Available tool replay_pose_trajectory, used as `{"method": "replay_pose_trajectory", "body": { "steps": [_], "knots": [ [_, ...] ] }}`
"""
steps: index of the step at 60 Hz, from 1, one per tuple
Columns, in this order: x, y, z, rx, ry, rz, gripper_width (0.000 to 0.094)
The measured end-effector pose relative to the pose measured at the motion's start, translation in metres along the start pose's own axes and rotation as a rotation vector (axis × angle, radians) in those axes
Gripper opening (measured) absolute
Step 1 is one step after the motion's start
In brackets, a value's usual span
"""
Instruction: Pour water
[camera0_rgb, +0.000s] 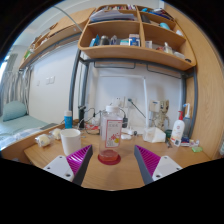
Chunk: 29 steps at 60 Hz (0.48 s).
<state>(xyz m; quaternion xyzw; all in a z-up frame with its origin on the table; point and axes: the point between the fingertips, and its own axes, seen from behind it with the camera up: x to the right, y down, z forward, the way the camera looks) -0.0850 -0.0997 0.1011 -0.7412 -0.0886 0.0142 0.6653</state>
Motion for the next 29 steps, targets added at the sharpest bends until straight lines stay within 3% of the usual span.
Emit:
{"method": "replay_pose_trajectory", "body": {
  "steps": [29],
  "knots": [
    [0.077,0.002,-0.082,0.028,0.198,0.042,0.0862]
  ]
}}
